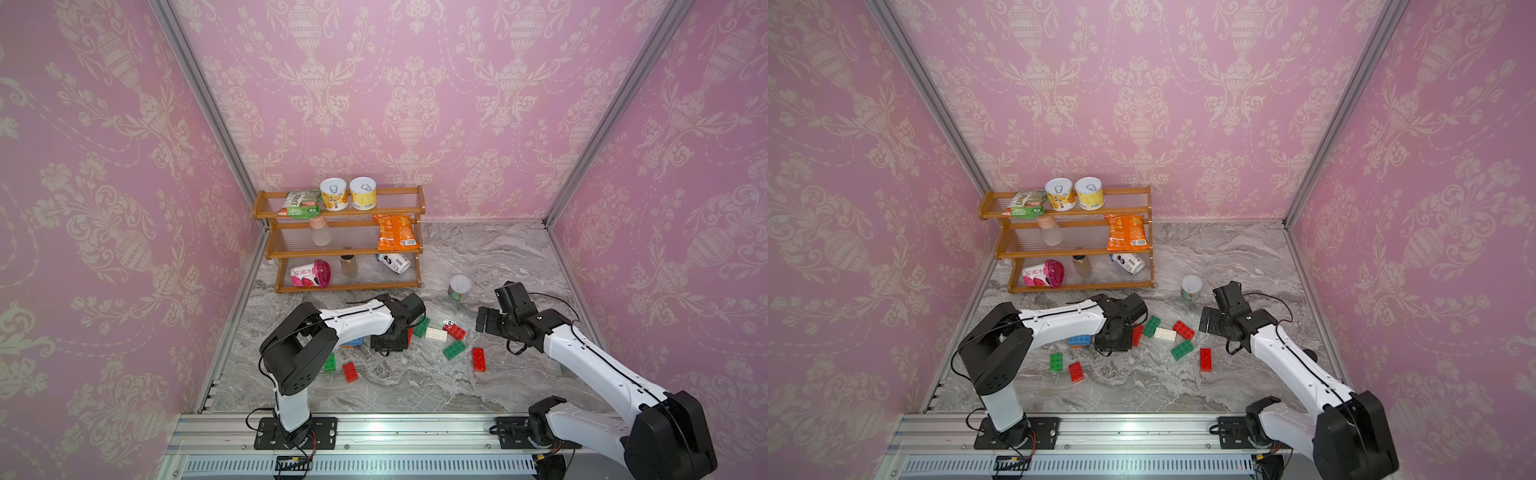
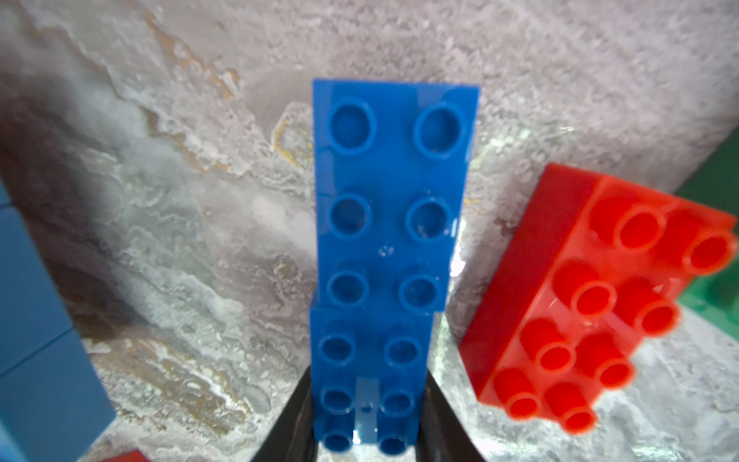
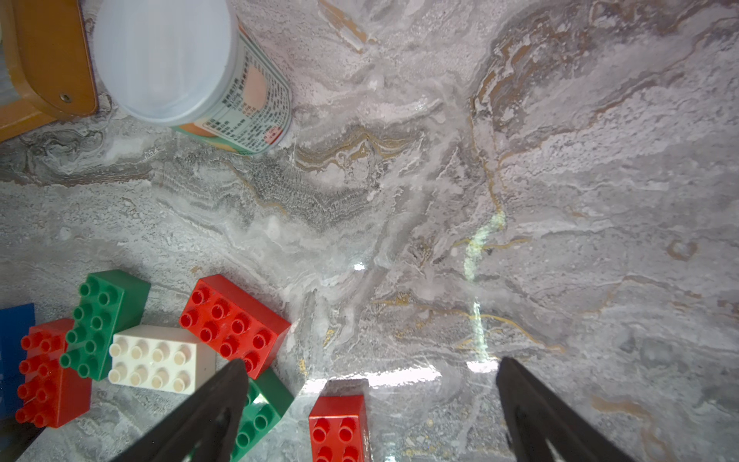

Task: Assemble a rectangle with lego
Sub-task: Move the lego brick at the center of the board.

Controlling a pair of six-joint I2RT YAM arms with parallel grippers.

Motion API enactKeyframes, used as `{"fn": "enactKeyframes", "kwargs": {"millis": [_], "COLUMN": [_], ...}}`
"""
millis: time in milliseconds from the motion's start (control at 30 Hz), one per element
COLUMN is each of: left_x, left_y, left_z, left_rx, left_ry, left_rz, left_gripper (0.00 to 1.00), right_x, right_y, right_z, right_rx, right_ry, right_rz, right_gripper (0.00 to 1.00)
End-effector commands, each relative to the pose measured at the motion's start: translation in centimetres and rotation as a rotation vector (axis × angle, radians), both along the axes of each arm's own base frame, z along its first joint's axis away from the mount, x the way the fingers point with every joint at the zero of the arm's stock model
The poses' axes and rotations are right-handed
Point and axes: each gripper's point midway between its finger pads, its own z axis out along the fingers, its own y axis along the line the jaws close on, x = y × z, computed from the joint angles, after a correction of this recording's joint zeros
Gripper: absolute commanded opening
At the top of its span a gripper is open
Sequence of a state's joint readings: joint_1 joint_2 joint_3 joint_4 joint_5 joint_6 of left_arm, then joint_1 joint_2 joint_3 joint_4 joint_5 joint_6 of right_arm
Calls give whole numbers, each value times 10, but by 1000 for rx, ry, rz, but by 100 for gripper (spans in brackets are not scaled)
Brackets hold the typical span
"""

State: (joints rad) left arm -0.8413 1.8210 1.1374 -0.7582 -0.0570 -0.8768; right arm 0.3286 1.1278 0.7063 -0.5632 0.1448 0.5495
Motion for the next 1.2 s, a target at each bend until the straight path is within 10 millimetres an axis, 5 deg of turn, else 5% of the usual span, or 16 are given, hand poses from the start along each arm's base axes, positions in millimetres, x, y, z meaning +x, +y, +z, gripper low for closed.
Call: {"fn": "enactKeyframes", "kwargs": {"millis": [0,933,1167], "left_x": [-4,-8,-8], "left_y": [0,25,19], "left_z": [-15,-12,-15], "left_rx": [31,83,70], "left_ry": [35,20,35], "left_rz": [-26,53,34], "left_gripper": [36,35,55], "right_x": [-3,-6,-6], "right_y": [-2,-3,-2], "right_z": [-2,-2,-3], "right_rx": [10,17,21], "right_ry": [-3,-4,-3], "right_rz": [-8,-12,-13], "right_gripper": [100,100,100]}}
